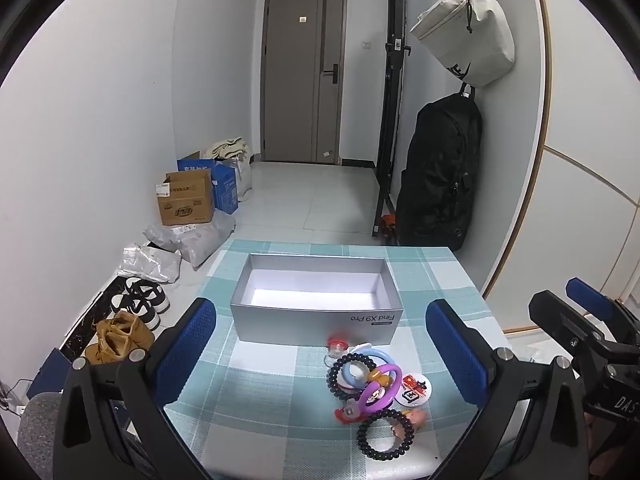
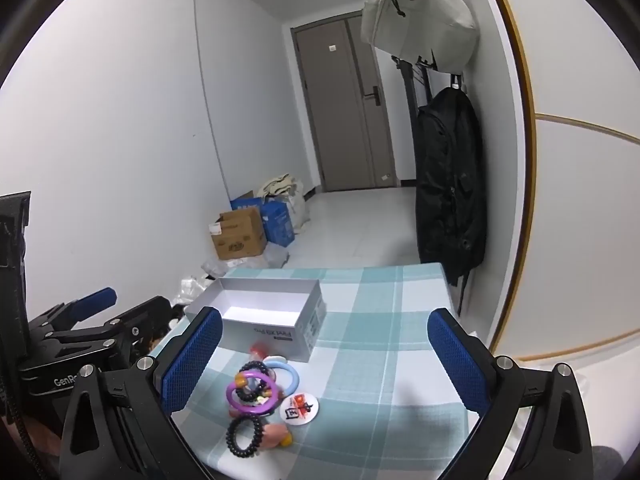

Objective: Organize jewelry

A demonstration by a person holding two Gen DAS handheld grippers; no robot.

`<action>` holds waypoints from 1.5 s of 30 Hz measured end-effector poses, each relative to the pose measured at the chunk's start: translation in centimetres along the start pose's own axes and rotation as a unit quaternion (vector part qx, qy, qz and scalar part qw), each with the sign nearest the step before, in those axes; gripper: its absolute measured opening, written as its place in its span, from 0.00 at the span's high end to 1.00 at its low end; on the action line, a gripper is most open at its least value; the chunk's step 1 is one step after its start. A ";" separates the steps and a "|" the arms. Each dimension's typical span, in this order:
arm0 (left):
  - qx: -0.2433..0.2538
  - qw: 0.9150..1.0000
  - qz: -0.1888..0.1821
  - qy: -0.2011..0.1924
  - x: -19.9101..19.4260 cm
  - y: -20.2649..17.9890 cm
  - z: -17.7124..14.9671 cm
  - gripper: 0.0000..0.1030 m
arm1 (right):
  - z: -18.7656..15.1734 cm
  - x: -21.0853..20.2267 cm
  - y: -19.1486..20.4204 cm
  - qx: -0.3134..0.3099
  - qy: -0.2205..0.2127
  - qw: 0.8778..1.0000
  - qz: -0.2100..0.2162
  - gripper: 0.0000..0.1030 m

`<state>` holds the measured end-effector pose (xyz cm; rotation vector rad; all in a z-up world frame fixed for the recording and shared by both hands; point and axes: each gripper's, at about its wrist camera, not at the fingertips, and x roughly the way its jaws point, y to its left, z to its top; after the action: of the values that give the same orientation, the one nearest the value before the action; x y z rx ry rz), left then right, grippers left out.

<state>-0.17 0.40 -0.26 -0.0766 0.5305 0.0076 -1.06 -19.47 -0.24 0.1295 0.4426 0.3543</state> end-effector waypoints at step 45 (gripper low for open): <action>-0.005 0.999 -0.020 0.031 0.8 -0.3 -0.9 0.01 | -0.5 0.0 1.3 -0.039 0.017 0.999 0.001 0.00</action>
<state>0.06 0.03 -1.41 -0.0969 0.5904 -0.0316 -1.66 -18.19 -0.44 0.0478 0.4609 0.3756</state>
